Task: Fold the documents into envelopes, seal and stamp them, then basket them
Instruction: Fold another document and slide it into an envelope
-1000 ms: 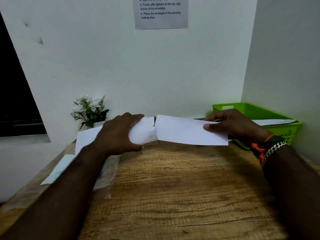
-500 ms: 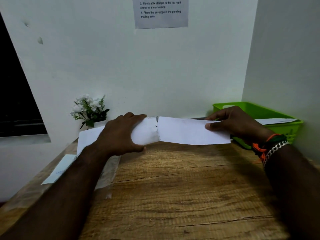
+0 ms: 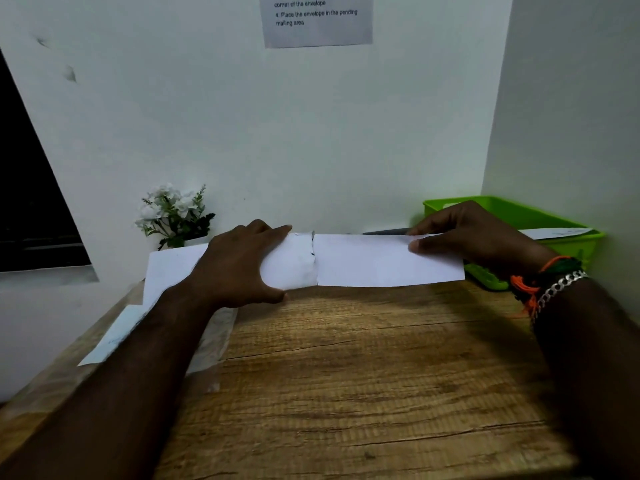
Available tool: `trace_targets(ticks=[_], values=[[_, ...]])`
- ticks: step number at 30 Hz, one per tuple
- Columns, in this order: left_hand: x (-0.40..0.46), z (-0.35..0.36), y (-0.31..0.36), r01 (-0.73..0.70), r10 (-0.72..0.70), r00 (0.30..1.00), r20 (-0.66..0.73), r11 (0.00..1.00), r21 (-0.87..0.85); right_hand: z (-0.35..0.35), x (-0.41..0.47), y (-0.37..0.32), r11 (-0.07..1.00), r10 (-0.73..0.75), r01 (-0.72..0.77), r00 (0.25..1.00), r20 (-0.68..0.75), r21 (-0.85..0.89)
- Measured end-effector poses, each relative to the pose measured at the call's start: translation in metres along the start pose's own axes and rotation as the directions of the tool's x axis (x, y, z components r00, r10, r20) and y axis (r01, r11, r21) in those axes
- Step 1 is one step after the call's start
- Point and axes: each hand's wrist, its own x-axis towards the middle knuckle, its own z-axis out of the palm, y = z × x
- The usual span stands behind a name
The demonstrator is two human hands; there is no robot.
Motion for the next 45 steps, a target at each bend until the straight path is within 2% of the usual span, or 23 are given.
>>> trace_targets(ticks=[13, 22, 27, 38, 45], values=[[0.0, 0.0, 0.003, -0.04, 0.035, 0.998, -0.052, 0.994, -0.099, -0.003, 0.002, 0.002, 0.995, 0.086, -0.087, 0.996, -0.032, -0.05], [0.001, 0.001, 0.005, -0.063, 0.058, 0.997, -0.043, 0.99, -0.123, -0.002, 0.0, -0.001, 0.995, 0.062, -0.063, 0.998, -0.016, -0.071], [0.0, 0.001, 0.006, -0.068, 0.063, 0.997, -0.047, 0.99, -0.127, -0.002, 0.0, -0.001, 0.998, 0.048, -0.05, 0.996, -0.074, -0.028], [0.0, 0.004, 0.007, -0.083, 0.08, 0.996, -0.033, 0.994, -0.074, 0.002, 0.0, -0.002, 0.997, 0.065, -0.062, 0.996, -0.057, 0.055], [-0.001, 0.003, 0.012, -0.09, 0.086, 0.996, -0.034, 0.989, -0.12, -0.001, -0.001, -0.004, 0.981, 0.098, -0.09, 0.995, -0.037, 0.172]])
